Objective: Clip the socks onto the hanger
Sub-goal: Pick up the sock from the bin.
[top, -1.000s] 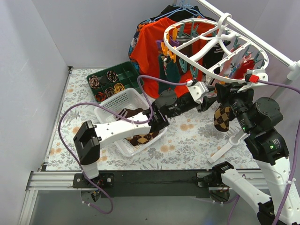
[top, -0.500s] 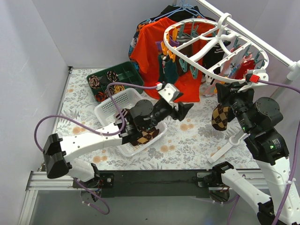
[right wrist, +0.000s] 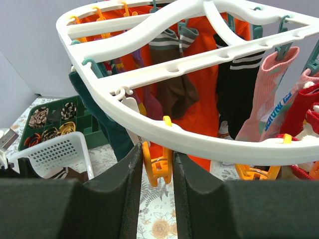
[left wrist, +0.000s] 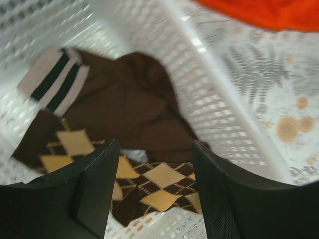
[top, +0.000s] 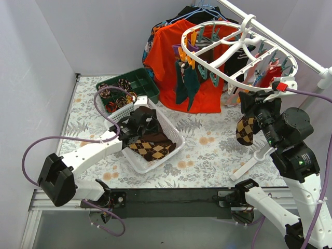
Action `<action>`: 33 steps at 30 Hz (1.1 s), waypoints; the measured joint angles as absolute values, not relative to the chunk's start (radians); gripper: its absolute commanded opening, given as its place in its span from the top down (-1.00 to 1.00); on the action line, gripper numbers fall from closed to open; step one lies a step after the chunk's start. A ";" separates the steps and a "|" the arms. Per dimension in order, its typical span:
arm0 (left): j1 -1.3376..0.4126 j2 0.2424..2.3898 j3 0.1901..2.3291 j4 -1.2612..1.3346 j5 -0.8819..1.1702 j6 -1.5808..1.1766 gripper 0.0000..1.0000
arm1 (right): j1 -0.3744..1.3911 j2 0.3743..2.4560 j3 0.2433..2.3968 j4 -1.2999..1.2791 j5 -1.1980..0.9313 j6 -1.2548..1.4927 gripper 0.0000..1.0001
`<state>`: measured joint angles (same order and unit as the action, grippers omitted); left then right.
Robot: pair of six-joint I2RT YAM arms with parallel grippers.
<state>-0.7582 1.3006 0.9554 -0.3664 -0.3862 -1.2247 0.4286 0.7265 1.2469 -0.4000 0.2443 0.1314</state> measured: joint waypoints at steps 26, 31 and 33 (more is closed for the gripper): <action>-0.527 1.551 0.876 -0.634 -0.411 -1.718 0.21 | 0.429 0.700 1.207 -0.384 0.245 0.128 0.97; -0.527 1.564 0.875 -0.634 -0.435 -1.742 0.79 | 0.429 0.699 1.199 -0.384 0.245 0.128 0.97; -0.526 1.564 0.873 -0.636 -0.446 -1.749 1.00 | 0.429 0.699 1.199 -0.384 0.245 0.128 0.97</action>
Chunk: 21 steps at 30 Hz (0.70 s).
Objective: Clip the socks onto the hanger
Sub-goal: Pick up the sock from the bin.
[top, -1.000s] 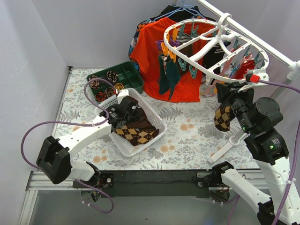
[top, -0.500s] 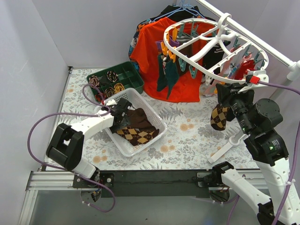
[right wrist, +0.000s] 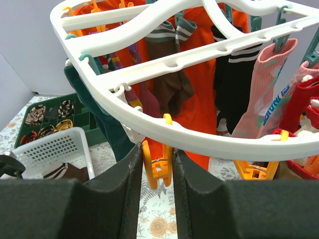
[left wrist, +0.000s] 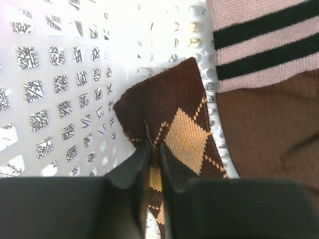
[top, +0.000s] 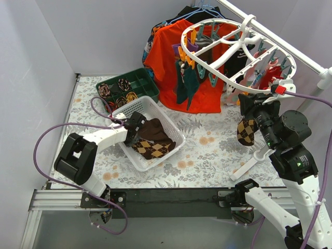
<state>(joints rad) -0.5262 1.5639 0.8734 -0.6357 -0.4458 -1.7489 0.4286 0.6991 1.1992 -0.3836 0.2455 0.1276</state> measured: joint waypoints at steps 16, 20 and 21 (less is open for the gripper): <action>-0.586 1.442 1.084 -0.706 -0.554 -1.628 1.00 | 0.429 0.698 1.199 -0.383 0.248 0.128 0.97; -0.640 1.371 1.181 -0.699 -0.616 -1.537 1.00 | 0.429 0.698 1.200 -0.383 0.249 0.128 0.97; -0.655 1.352 1.195 -0.687 -0.634 -1.505 1.00 | 0.429 0.698 1.200 -0.383 0.249 0.128 0.97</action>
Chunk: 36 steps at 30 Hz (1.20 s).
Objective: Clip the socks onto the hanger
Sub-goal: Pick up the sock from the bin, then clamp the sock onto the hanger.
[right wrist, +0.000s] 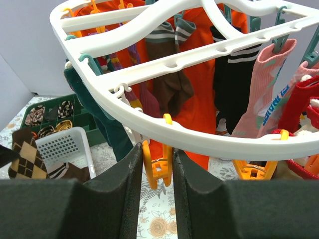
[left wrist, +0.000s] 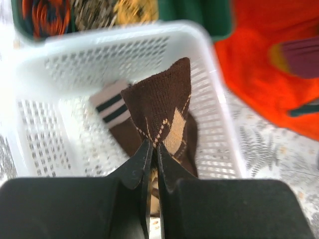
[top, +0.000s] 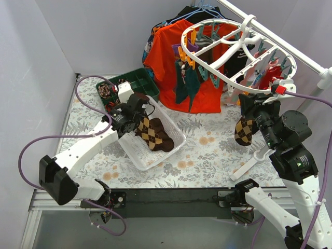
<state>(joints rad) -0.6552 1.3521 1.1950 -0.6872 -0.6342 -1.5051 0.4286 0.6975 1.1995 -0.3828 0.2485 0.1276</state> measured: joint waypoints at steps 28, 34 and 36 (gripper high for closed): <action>-0.976 1.408 1.194 0.182 0.208 -0.664 1.00 | 0.429 0.704 1.225 -0.386 0.219 0.146 0.97; -0.992 1.538 1.246 0.256 0.288 -0.661 1.00 | 0.429 0.707 1.230 -0.385 0.202 0.155 0.97; -0.993 1.566 1.273 0.278 0.305 -0.661 1.00 | 0.429 0.707 1.230 -0.385 0.198 0.155 0.97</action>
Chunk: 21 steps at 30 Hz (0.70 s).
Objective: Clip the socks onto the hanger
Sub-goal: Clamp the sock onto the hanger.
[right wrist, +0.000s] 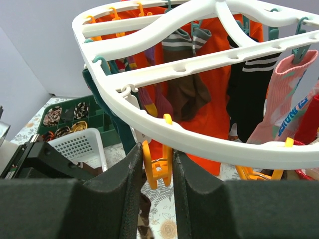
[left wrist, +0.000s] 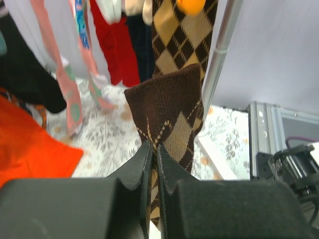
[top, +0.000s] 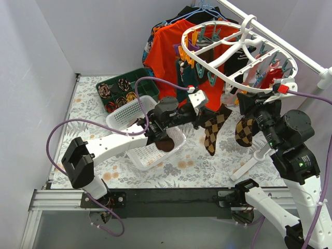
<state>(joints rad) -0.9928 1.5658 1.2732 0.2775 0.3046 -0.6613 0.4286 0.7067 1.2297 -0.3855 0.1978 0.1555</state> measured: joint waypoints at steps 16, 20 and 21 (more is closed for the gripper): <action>-0.997 1.648 1.373 0.395 0.347 -0.670 1.00 | 0.429 0.707 1.230 -0.385 0.174 0.157 0.97; -0.997 1.657 1.374 0.398 0.348 -0.677 1.00 | 0.429 0.707 1.230 -0.385 0.172 0.157 0.97; -0.997 1.657 1.374 0.402 0.348 -0.677 1.00 | 0.429 0.707 1.230 -0.385 0.171 0.157 0.97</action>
<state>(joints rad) -0.9970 1.6573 1.3743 0.4019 0.3485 -0.6773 0.4286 0.7067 1.2304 -0.3855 0.1711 0.1574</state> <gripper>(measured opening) 0.021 0.325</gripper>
